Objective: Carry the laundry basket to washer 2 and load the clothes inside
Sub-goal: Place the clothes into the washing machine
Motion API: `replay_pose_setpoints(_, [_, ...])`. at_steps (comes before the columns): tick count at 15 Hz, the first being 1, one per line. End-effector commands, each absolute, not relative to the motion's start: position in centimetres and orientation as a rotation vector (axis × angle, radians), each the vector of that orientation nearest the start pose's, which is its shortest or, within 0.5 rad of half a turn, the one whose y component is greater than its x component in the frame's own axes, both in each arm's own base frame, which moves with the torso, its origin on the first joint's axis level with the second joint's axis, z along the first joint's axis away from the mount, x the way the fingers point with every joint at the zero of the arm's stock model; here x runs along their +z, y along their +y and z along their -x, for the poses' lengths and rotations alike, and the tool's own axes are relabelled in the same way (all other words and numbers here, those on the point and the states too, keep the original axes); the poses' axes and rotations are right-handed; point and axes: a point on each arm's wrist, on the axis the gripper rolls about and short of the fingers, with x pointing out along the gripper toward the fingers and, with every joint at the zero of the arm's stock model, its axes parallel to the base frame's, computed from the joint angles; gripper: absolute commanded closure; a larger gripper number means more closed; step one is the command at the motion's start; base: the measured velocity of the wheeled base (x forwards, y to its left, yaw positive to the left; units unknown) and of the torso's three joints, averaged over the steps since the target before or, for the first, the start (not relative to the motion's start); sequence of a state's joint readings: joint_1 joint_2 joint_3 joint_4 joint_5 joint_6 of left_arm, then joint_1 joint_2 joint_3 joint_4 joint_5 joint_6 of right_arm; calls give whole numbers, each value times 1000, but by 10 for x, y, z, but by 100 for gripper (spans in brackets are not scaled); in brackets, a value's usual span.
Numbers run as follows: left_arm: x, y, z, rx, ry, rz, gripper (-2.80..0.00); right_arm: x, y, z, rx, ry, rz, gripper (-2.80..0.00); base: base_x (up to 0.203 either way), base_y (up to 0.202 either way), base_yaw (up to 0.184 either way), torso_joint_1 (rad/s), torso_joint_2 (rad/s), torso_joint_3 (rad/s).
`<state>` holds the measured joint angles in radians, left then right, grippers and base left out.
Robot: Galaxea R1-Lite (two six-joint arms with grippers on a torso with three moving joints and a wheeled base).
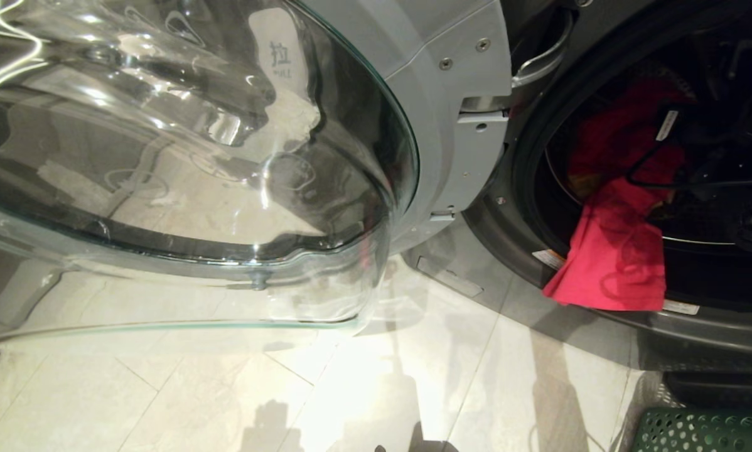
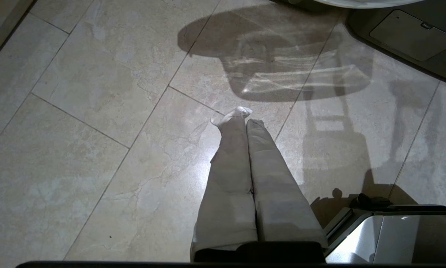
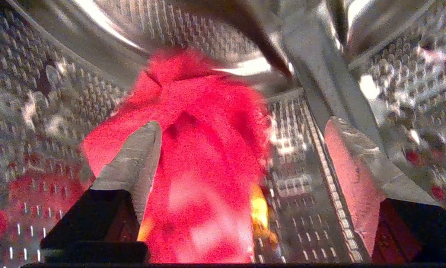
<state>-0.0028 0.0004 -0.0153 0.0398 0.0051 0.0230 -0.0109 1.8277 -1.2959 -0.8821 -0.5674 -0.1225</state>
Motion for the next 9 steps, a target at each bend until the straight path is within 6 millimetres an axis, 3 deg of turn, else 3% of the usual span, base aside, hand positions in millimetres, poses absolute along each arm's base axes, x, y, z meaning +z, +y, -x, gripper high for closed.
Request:
replay_pose_setpoints(1, [76, 0, 24, 1, 25, -23, 0, 310, -15, -337, -591, -309, 7, -280, 0, 0, 0, 0, 0, 0])
replay_pose_setpoints(9, [76, 0, 24, 3, 25, -23, 0, 290, -14, -299, -540, 11, -48, -280, 0, 0, 0, 0, 0, 0])
